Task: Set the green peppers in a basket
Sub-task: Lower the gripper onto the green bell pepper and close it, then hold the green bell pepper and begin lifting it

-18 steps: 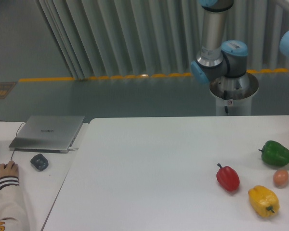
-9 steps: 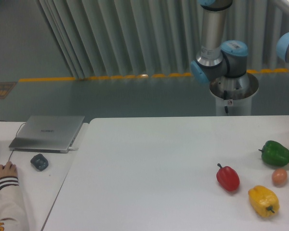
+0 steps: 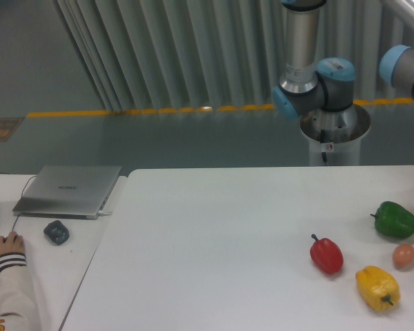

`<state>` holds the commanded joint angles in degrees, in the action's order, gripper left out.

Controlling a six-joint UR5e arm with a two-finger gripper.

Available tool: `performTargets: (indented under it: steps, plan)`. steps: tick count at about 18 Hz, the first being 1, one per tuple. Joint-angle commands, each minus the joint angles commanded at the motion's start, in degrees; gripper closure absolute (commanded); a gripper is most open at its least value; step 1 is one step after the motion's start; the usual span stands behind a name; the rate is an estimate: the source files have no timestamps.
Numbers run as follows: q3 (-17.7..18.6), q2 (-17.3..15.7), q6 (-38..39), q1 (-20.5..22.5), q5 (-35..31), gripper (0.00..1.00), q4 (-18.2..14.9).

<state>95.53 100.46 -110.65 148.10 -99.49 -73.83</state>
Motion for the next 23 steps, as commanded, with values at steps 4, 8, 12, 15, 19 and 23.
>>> performTargets:
  steps: [4, 8, 12, 15, 19, 23]
  plan:
    - [1.7, -0.6, -1.4, -3.2, 0.0, 0.0, -0.1]
    - [3.4, -0.6, -4.0, -4.1, 0.0, 0.0, -0.1]
    - [4.3, 0.3, -4.3, -4.8, -1.1, 0.0, 0.0]
    - [4.3, 1.8, -4.2, -5.8, -2.3, 0.0, 0.1]
    - [4.2, 2.6, -4.1, -5.8, -2.3, 0.0, 0.4]
    - [3.9, 3.6, -4.0, -5.9, -2.2, 0.0, 0.6]
